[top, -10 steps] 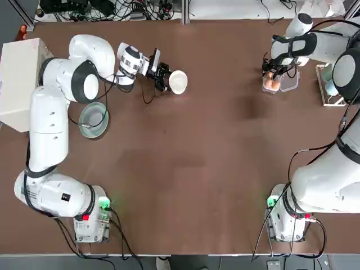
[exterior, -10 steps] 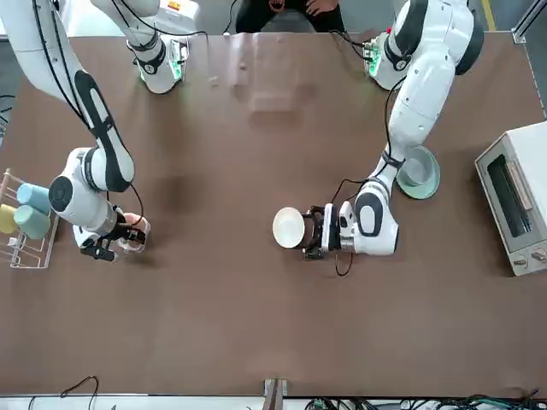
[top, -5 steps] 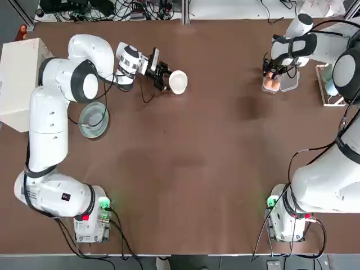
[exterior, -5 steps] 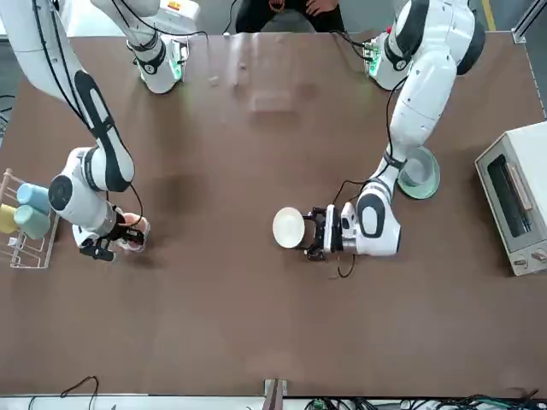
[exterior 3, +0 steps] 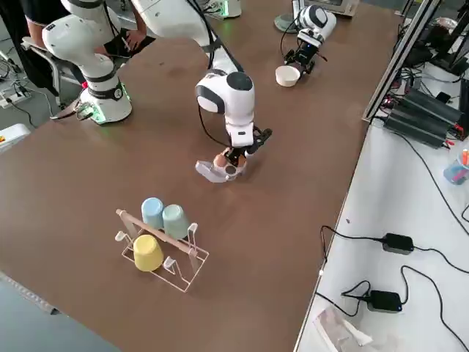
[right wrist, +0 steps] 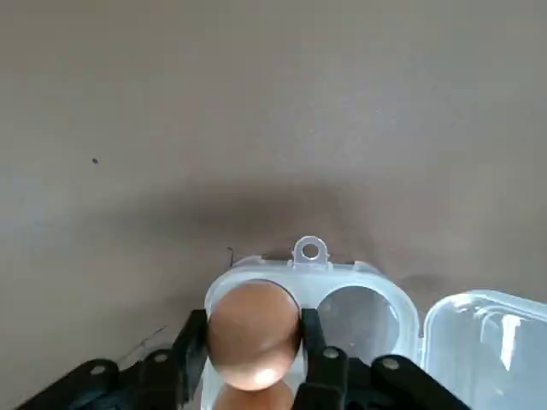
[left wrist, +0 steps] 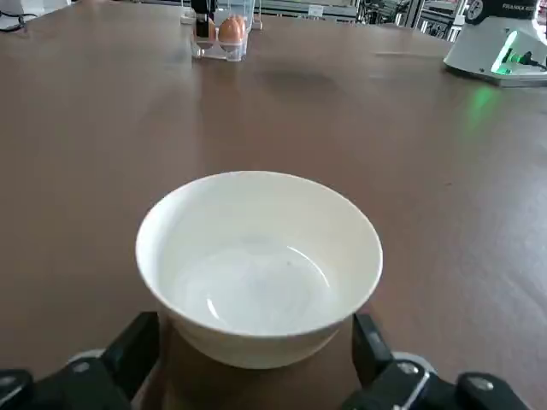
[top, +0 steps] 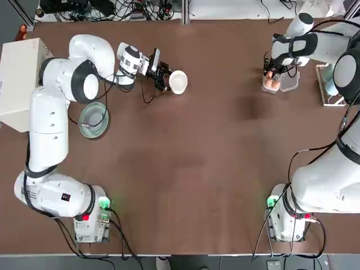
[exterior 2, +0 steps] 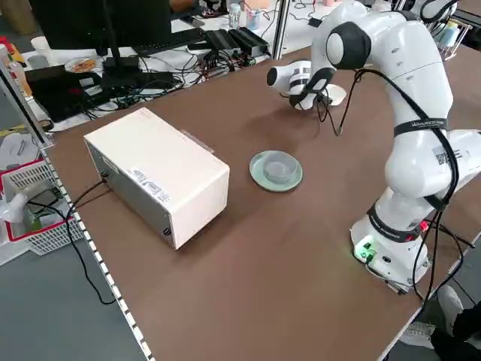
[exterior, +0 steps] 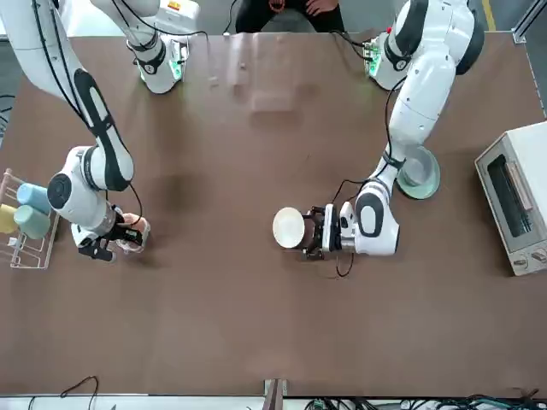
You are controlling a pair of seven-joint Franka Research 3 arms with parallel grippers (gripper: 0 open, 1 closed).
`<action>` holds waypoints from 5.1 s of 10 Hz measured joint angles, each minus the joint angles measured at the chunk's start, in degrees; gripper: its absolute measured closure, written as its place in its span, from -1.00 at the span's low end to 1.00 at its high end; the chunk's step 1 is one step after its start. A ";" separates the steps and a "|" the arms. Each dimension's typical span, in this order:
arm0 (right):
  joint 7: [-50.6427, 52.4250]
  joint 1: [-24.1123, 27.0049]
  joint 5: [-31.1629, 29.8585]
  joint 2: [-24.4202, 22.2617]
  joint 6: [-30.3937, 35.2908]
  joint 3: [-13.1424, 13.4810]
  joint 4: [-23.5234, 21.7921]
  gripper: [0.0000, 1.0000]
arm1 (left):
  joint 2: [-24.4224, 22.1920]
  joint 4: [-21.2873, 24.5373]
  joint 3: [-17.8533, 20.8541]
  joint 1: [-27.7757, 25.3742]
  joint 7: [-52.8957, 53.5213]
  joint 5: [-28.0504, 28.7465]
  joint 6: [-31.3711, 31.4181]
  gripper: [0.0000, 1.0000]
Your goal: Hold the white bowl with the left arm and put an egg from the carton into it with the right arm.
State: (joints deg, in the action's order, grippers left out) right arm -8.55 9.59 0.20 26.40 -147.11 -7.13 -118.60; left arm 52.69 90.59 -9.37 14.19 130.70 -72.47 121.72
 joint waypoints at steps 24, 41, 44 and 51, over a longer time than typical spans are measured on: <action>-18.95 -26.80 33.80 -2.60 2.20 -1.81 11.23 0.05 | -0.05 0.43 0.02 0.05 0.77 -0.82 0.00 -0.99; -31.73 -46.20 40.37 11.99 -19.58 -1.71 19.86 -0.44 | -0.12 0.99 0.00 -0.02 1.34 -1.55 0.00 -0.99; -31.94 -46.17 40.37 11.99 -19.57 -1.52 20.03 -0.47 | -0.18 1.02 0.02 -0.06 1.35 -1.56 0.00 -0.99; 4.45 -27.73 38.81 4.50 -1.48 -0.04 12.98 -0.53 | -3.92 5.46 0.21 -1.92 1.38 -1.56 -0.02 -0.99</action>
State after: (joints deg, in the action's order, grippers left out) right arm -4.10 -18.14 39.01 30.89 -148.59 -7.16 -105.63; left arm 48.77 96.05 -9.16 12.27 132.08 -74.03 121.70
